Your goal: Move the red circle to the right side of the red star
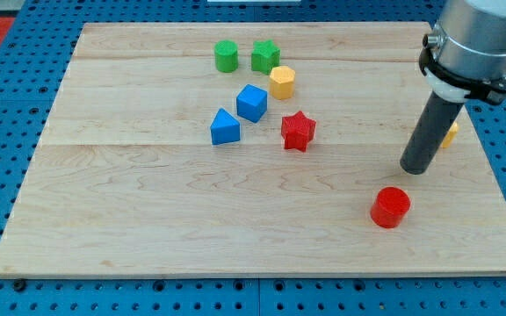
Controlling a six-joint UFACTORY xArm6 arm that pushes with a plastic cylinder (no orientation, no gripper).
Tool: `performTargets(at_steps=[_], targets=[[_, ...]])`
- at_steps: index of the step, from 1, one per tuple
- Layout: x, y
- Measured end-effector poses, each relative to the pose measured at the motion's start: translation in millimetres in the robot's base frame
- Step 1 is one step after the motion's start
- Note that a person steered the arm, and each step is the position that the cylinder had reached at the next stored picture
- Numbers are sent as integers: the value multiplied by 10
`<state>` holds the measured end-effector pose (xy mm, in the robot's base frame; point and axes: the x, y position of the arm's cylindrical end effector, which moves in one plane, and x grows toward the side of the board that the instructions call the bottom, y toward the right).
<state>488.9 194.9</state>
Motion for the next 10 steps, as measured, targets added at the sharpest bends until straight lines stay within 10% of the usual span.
performTargets(at_steps=[2,6,10], targets=[[1289,268],[-87,-485],[-350,-736]])
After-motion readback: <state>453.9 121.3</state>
